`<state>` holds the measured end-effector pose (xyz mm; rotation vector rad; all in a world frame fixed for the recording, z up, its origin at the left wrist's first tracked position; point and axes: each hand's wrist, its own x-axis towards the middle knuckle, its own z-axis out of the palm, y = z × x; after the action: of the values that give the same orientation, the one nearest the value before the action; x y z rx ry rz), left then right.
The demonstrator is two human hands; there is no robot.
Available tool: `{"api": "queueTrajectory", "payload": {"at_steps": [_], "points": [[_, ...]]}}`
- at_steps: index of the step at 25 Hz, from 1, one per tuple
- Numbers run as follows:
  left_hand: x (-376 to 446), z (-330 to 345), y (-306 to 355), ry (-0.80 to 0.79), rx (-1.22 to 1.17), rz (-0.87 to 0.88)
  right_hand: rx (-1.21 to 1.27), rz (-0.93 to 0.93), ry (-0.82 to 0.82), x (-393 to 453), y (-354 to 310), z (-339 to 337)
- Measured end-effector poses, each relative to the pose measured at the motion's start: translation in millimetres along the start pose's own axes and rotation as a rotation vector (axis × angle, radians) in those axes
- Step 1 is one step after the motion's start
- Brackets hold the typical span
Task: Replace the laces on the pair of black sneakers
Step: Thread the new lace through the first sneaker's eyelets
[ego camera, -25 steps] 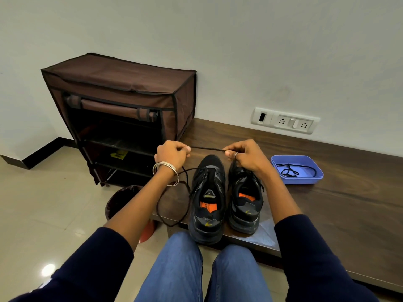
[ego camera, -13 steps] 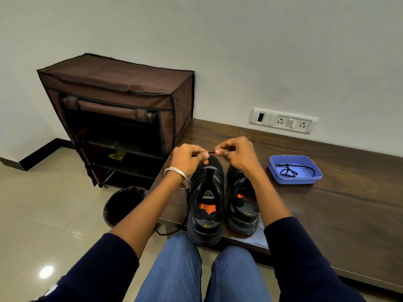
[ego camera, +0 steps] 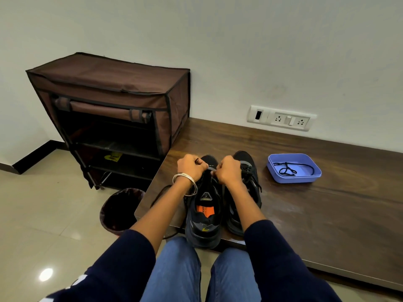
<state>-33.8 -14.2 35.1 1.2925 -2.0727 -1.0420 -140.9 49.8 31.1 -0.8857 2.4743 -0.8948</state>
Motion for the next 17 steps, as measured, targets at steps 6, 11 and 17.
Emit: {"api": "queueTrajectory", "payload": {"at_steps": [6, 11, 17], "points": [[10, 24, -1, -0.03, 0.114, -0.007, 0.013, 0.06, -0.132, -4, 11, 9], [15, 25, -18, -0.033, 0.135, -0.025, 0.236, 0.099, -0.033, -11, 19, 17], [12, 25, -29, -0.08, 0.185, 0.043, 0.303, 0.088, 0.041, -21, 15, 27]]}}
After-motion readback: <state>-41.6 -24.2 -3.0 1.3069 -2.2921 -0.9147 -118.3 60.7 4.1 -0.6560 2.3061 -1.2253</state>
